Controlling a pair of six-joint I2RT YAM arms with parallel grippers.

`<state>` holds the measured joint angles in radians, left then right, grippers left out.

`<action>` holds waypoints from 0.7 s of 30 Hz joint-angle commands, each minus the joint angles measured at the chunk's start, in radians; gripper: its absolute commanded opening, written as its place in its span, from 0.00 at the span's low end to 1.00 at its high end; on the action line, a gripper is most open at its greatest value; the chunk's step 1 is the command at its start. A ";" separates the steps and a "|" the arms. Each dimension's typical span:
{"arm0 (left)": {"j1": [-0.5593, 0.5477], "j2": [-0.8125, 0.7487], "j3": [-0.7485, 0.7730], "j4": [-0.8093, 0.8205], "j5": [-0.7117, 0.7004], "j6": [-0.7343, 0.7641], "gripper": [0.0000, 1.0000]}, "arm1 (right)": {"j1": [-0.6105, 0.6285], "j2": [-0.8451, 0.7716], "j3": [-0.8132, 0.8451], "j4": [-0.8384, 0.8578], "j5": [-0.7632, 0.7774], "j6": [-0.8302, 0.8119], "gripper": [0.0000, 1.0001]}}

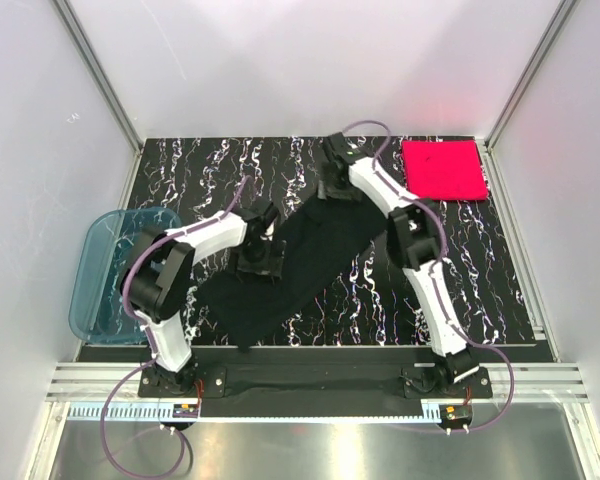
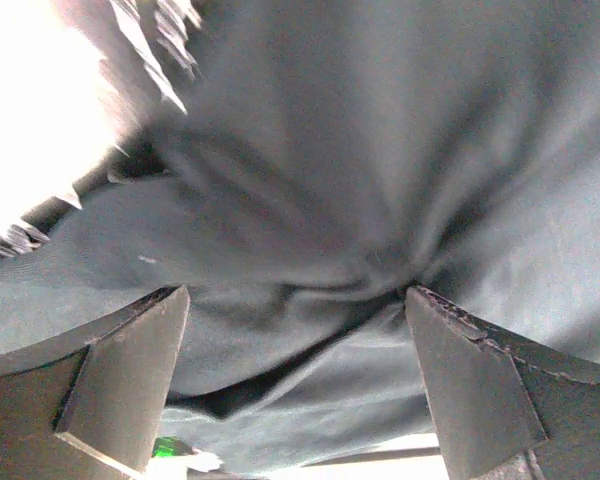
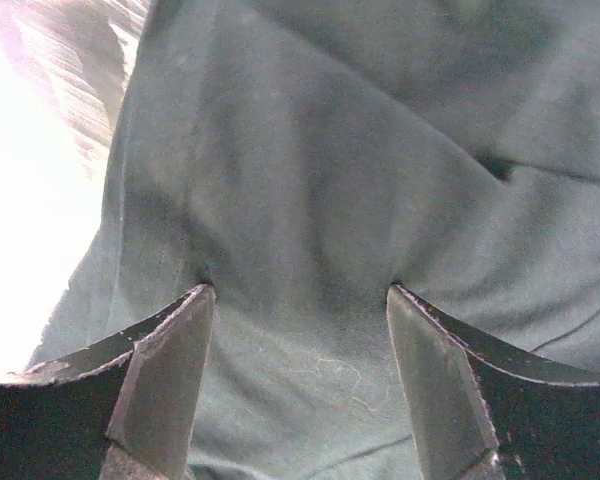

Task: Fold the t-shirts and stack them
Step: Fold the tshirt

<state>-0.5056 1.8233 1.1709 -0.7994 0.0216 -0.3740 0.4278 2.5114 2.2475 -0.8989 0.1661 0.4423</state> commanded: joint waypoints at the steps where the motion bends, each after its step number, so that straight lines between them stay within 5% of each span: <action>1: -0.083 -0.031 -0.074 0.021 0.251 -0.156 0.94 | 0.016 0.188 0.301 0.051 0.023 -0.149 0.77; 4: -0.158 -0.079 -0.068 0.089 0.330 -0.275 0.94 | 0.015 0.236 0.469 0.063 -0.072 -0.175 0.82; 8: -0.177 -0.176 -0.030 0.187 0.354 -0.413 0.94 | 0.011 0.091 0.407 0.071 -0.102 -0.171 0.85; 15: -0.169 -0.220 0.252 0.100 0.126 -0.297 0.95 | -0.023 -0.291 0.226 -0.199 -0.022 -0.118 0.91; 21: -0.159 -0.041 0.429 0.158 -0.064 -0.037 0.90 | -0.119 -0.725 -0.320 -0.218 -0.123 -0.045 0.91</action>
<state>-0.6720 1.6920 1.5482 -0.6971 0.0948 -0.5560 0.3592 1.9930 2.1006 -1.0626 0.0780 0.3496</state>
